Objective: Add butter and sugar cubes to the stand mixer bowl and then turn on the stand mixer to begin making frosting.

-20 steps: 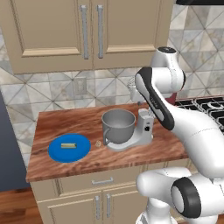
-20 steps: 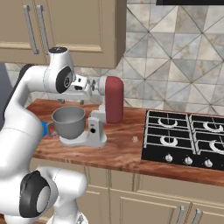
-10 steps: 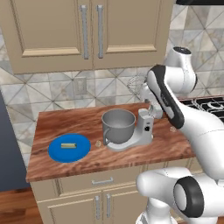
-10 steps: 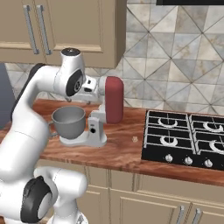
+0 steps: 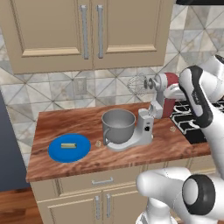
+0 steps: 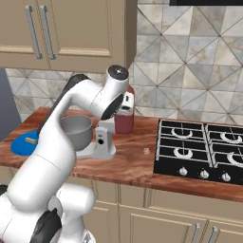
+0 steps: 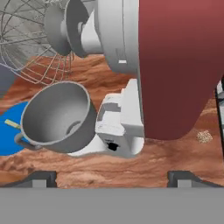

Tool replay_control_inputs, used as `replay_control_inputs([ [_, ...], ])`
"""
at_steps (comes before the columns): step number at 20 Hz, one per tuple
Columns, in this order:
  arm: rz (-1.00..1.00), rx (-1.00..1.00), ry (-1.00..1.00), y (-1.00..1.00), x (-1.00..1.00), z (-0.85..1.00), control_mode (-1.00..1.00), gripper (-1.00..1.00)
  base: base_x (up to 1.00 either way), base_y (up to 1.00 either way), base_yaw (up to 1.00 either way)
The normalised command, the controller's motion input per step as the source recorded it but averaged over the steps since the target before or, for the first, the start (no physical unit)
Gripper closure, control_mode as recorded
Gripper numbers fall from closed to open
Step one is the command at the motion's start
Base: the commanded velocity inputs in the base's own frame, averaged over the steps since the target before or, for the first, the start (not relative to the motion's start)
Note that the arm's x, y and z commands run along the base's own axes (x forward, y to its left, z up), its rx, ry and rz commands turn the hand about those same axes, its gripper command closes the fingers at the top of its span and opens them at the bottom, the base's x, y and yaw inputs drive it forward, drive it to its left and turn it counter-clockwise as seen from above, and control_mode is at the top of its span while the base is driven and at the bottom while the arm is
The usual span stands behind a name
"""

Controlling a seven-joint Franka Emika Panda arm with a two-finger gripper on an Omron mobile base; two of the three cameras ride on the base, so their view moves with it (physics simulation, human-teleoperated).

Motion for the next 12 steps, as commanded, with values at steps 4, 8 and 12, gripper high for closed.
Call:
replay_control_inputs([
  [4, 0.22, 0.1, -0.25, -0.6, 0.0, -0.11, -1.0, -1.0, 0.0, 0.0, 0.0],
  [8, 0.28, 0.1, -0.25, -0.78, 0.0, -0.14, -1.0, -1.0, 0.0, 0.0, 0.0],
  [12, 0.34, 0.03, -0.16, -0.72, 0.0, -0.17, -1.0, -1.0, 0.0, 0.0, 0.0],
])
